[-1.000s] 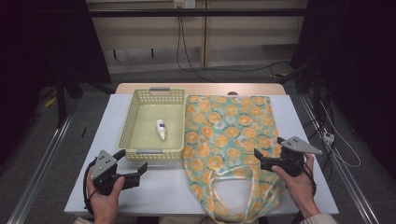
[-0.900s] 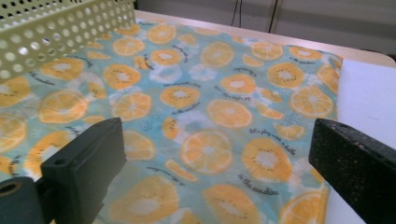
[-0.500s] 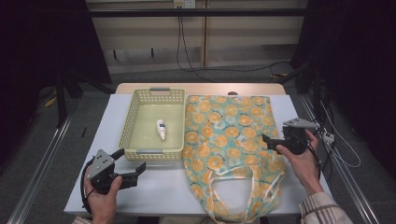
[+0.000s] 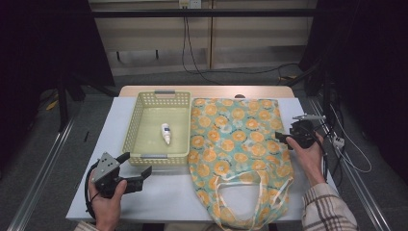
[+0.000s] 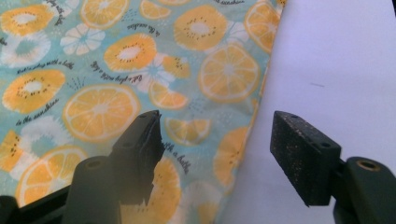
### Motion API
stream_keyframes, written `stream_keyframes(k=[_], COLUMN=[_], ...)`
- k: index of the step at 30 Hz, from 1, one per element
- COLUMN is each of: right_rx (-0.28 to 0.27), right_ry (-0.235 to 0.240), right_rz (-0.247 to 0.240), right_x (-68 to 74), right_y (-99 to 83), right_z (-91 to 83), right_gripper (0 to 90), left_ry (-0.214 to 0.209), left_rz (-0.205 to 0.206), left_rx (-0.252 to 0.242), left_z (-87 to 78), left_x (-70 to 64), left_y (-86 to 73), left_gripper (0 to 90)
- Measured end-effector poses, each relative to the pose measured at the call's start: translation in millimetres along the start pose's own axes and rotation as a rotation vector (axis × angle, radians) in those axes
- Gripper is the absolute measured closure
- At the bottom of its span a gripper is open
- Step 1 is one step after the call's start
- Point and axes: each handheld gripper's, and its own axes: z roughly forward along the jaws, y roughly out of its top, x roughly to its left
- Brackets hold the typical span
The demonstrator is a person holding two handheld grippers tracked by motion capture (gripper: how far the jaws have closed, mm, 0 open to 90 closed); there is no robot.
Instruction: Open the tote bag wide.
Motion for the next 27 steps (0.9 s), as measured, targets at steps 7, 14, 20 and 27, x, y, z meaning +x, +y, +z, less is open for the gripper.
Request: stream_keyframes(k=[7,14,20,27], right_rx=[0.048,0.078,0.088,0.093], right_ry=[0.045,0.018,0.003,0.053], right_rz=[0.028,0.038,0.049,0.063], right_x=[-12.0,-15.5,-18.5,-14.3], right_y=[12.5,17.0,14.3,12.5], right_z=[22.2,38.5,41.4,39.7], right_gripper=[41.9,51.9,57.4,89.9], left_ry=[0.002,0.007,0.01,0.007], left_rz=[0.003,0.002,0.0,0.006], left_rx=[0.005,0.006,0.008,0.014], left_z=[0.2,-1.5,-2.4,-1.4], left_x=[1.2,0.4,0.6,-0.3], left_y=[-0.9,-1.6,-2.1,-2.0], left_gripper=[7.6,7.6,7.7,7.8])
